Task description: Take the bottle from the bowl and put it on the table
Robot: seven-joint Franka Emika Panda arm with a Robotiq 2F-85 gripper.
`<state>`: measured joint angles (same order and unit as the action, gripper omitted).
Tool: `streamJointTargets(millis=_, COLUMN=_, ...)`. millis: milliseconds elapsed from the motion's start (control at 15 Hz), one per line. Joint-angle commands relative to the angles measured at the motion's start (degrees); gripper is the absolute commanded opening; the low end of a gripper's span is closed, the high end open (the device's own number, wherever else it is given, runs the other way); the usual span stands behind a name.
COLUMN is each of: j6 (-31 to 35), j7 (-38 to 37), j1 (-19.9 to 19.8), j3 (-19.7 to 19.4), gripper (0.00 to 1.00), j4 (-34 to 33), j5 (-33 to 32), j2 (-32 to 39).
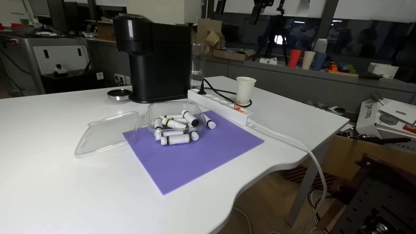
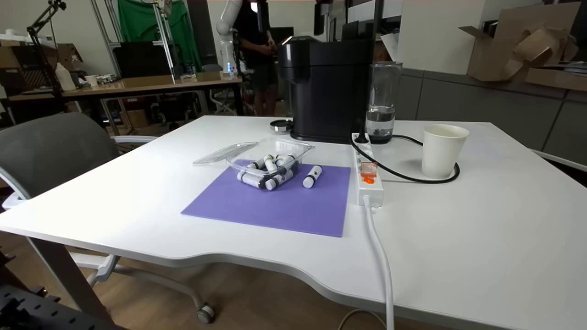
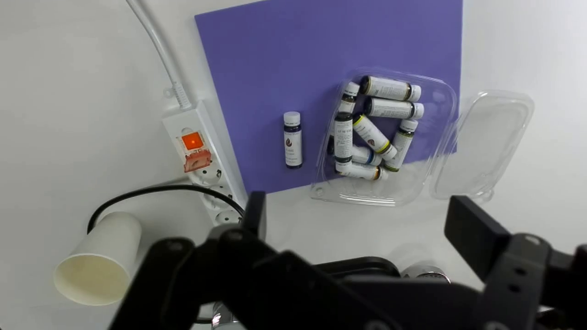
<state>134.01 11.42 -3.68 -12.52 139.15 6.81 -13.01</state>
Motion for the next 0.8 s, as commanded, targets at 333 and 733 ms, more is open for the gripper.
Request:
streamJointTargets(millis=333, j6=1.3, j7=14.6, j1=2.2, j3=4.2, gripper=1.00, j4=-6.7, j5=2.1, j2=14.5)
streamJointTargets(millis=733, j6=1.1, j7=28.8, j1=0.6, j3=10.4, gripper=1.00, j4=-16.3, j5=-0.6, j2=28.9)
